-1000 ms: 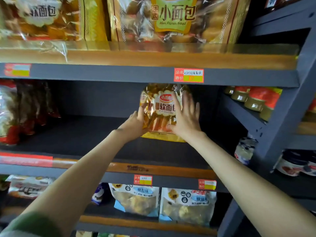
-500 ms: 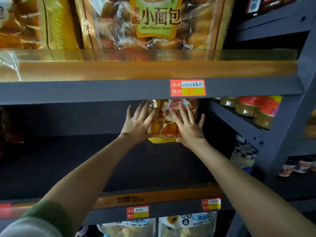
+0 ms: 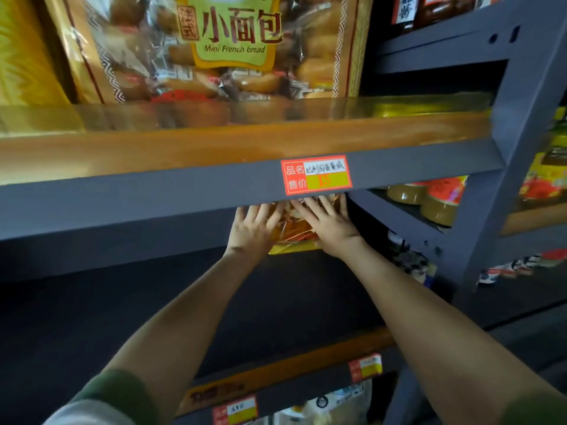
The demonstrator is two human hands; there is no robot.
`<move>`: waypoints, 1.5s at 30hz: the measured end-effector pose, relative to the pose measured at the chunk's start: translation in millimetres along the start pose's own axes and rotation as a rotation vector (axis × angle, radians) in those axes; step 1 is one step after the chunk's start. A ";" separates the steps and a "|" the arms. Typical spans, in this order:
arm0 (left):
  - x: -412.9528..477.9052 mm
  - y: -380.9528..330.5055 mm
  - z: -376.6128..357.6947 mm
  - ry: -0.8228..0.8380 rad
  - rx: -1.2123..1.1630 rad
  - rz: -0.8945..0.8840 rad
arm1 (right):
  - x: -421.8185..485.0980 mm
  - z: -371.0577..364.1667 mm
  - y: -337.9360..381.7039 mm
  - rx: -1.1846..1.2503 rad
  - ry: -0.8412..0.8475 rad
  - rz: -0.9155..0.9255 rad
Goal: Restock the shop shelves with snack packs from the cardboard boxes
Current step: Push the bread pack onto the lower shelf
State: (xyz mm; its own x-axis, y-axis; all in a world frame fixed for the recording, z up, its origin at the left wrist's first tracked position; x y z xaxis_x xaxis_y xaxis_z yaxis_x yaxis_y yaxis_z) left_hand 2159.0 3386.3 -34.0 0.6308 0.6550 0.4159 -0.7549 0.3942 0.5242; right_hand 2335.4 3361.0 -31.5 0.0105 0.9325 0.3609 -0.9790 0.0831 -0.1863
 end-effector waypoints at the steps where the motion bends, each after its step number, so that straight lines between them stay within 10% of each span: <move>1: -3.2 -0.2 0.5 0.023 -0.026 -0.009 | -1.8 1.9 2.4 0.003 0.009 0.008; 12: -93.5 -20.2 75.0 0.196 -0.403 0.257 | -84.9 56.0 67.9 0.435 0.014 0.080; 16: -176.3 -41.9 116.9 -0.017 -0.608 0.510 | -163.4 83.2 96.6 0.926 -0.140 0.041; 20: -310.5 -78.2 142.0 -0.224 -0.301 0.660 | -261.8 69.3 153.4 1.207 -0.101 0.262; 30: -639.5 -194.3 104.6 0.784 -0.564 1.114 | -463.7 -72.2 306.0 0.704 0.890 0.684; 45: -898.6 -375.4 -114.8 1.182 -1.034 1.185 | -679.8 -391.1 470.7 0.269 1.186 0.337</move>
State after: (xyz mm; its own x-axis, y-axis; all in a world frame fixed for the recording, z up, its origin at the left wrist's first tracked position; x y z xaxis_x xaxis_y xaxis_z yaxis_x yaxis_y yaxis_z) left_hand 1854.9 2723.8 -689.8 -0.2688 0.6843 -0.6779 -0.7099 -0.6164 -0.3407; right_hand 1947.1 2903.6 -721.9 -0.2076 0.6461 -0.7345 -0.9776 -0.1637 0.1323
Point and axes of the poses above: each hand's wrist, its own x-axis towards the middle knuckle, its own z-axis out of the back of the hand, y = z × x, the point moved 2 cm from there along x, towards the middle knuckle, and after that the axes turned 11 degrees about -z, right-handed, at the moved point
